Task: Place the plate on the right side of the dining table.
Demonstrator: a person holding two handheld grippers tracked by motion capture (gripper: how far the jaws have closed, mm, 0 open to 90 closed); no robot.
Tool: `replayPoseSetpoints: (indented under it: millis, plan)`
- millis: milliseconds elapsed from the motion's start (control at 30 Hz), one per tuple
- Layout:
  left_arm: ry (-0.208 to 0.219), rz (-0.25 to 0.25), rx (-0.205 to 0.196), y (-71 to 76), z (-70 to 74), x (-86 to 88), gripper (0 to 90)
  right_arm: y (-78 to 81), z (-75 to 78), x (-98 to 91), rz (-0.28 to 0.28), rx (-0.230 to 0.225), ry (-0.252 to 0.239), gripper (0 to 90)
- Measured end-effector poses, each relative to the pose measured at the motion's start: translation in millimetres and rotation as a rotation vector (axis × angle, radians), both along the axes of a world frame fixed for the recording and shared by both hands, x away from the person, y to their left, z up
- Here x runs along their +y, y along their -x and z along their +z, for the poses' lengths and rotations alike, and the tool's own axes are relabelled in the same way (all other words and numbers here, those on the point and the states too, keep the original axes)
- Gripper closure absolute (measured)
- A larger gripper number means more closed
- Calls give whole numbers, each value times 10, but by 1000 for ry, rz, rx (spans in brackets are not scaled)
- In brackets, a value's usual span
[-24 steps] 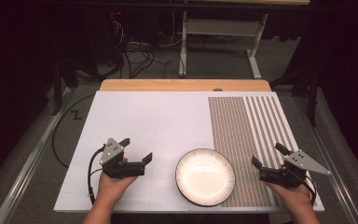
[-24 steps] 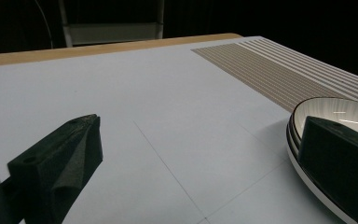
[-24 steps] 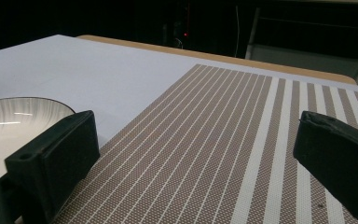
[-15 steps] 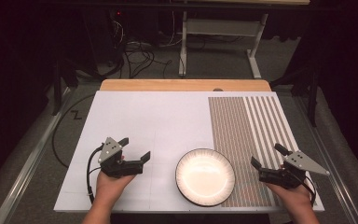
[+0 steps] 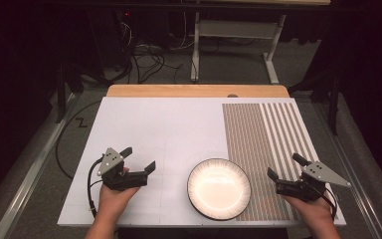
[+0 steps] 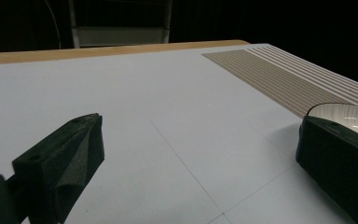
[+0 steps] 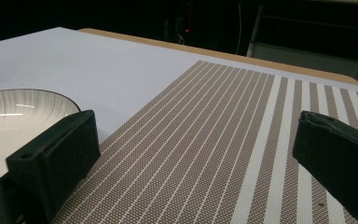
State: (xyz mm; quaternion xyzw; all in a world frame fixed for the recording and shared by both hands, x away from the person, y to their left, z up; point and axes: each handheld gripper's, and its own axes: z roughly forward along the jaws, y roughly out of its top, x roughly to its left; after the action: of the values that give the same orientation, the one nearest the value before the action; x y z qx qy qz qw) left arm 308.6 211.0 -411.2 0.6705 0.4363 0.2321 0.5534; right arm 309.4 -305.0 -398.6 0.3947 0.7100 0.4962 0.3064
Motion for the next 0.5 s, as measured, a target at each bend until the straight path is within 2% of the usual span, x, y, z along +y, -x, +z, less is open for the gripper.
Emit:
replayPoseSetpoints:
  millis: [33,133,267,333,500]
  plan:
    - [12,-3,0,2,-1,11,13,-1,0,3,1,-1,3,29]
    - [11,-3,1,12,0,11,10,7,7,19,14,9,13,58]
    - [-10,-16,2,29,-8,-17,4,11,18,47,36,35,19,120]
    - [-14,-21,5,33,-5,-22,6,16,21,63,68,47,24,127]
    - [-9,-21,-1,45,19,-20,6,22,30,117,102,75,22,282]
